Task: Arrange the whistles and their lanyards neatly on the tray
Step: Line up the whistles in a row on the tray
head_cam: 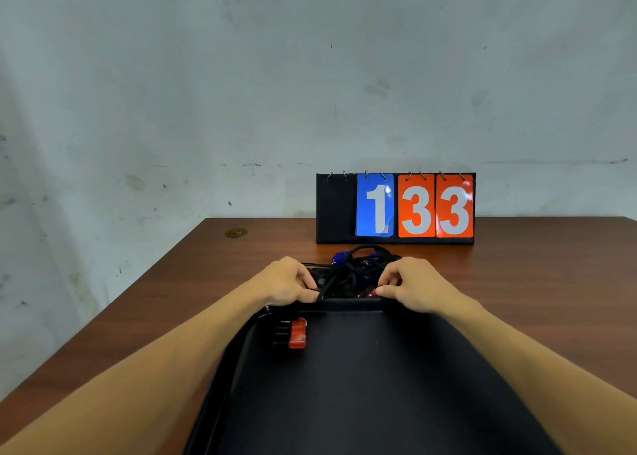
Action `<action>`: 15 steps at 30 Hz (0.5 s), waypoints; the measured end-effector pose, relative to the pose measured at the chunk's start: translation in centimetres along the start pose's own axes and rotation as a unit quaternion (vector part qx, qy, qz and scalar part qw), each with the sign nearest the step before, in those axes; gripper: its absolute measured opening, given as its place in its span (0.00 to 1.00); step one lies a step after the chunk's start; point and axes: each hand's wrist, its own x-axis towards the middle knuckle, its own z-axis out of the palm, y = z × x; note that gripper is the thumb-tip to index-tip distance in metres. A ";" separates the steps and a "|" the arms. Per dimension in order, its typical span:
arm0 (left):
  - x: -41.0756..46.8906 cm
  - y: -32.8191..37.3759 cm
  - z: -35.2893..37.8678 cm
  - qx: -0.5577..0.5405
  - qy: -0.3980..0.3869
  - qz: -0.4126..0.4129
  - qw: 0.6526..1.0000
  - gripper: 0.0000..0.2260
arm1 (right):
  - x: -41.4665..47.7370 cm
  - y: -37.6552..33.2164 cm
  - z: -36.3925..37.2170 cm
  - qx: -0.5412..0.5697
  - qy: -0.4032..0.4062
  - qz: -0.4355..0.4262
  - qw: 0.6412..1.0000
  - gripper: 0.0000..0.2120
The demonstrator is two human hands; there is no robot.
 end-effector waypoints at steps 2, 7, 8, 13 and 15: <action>0.0 0.0 0.1 -0.019 0.026 -0.002 0.999 0.09 | -0.1 0.0 0.2 -0.014 0.023 0.001 1.000 0.08; 0.0 -0.3 0.3 -0.011 0.070 -0.005 0.997 0.06 | -0.8 -0.1 -0.1 -0.022 0.073 -0.009 0.997 0.09; 0.0 -0.3 0.3 0.011 0.076 -0.006 0.997 0.07 | -0.9 -0.2 -0.2 -0.027 0.082 -0.013 0.996 0.09; -0.6 0.2 0.1 0.130 0.150 -0.001 0.980 0.08 | -1.3 -0.4 -0.3 -0.056 0.132 -0.040 0.989 0.11; -0.8 0.4 -0.2 0.152 0.164 -0.009 0.975 0.05 | -1.3 -0.7 -0.2 -0.045 0.131 -0.039 0.990 0.10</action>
